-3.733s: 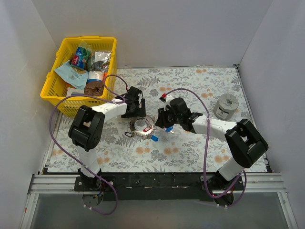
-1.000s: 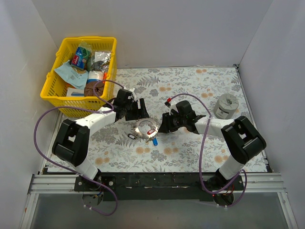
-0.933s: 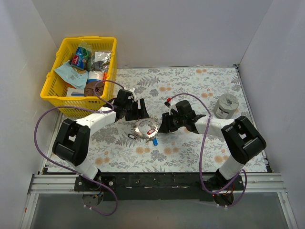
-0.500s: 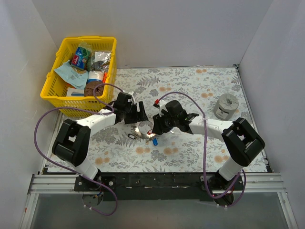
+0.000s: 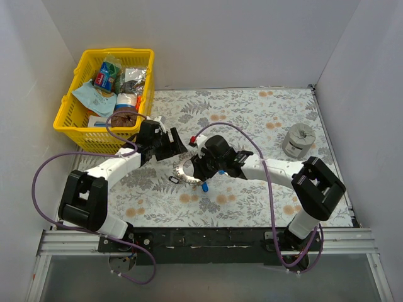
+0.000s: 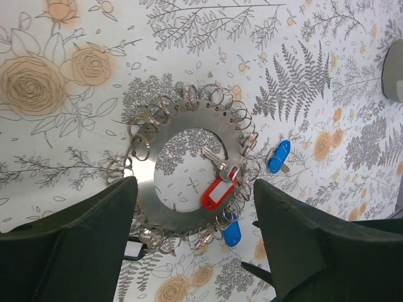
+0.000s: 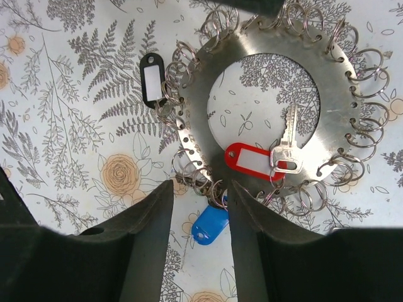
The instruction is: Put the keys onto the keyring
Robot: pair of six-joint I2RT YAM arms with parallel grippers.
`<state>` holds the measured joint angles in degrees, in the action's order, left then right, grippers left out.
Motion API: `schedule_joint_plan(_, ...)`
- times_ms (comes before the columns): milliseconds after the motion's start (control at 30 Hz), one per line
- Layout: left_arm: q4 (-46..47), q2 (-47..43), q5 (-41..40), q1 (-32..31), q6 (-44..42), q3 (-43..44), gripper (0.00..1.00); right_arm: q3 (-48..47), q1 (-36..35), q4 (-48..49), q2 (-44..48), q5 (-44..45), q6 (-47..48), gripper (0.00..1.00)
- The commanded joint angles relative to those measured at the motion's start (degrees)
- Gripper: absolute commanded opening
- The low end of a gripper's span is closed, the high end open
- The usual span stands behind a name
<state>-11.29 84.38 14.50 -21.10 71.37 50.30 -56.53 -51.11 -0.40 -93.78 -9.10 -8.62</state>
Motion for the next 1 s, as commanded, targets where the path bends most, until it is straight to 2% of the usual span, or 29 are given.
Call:
schedule_joint_plan(0, 0.48, -2.64, 2.20, 1.59, 0.35, -1.00, 0.74, -2.27, -1.62, -1.62, -1.41, 3.55, 1.41, 0.47)
schedule_joint_plan(200, 1.01, -2.03, 2.64, 1.94, 0.43, -1.08, 0.74, -3.85, -3.90, -3.81, -3.69, 7.96, 2.56, 0.45)
schedule_joint_plan(500, 1.62, -0.45, 3.60, 1.94, 0.34, -1.35, 0.75, -5.25, -5.31, -4.34, -6.24, 8.84, 3.00, 0.42)
schedule_joint_plan(733, 1.53, -0.09, 3.52, 1.94, 0.26, -1.09, 0.75, -5.78, -5.49, -4.25, -7.82, 8.84, 2.91, 0.36)
schedule_joint_plan(900, 1.53, 0.08, 3.43, 1.94, -0.01, -0.91, 0.75, -6.31, -5.49, -5.39, -8.61, 12.09, 2.82, 0.31)
schedule_joint_plan(967, 1.45, 0.17, 3.34, 1.94, -0.18, -0.91, 0.75, -6.22, -5.49, -5.40, -8.44, 12.00, 2.91, 0.25)
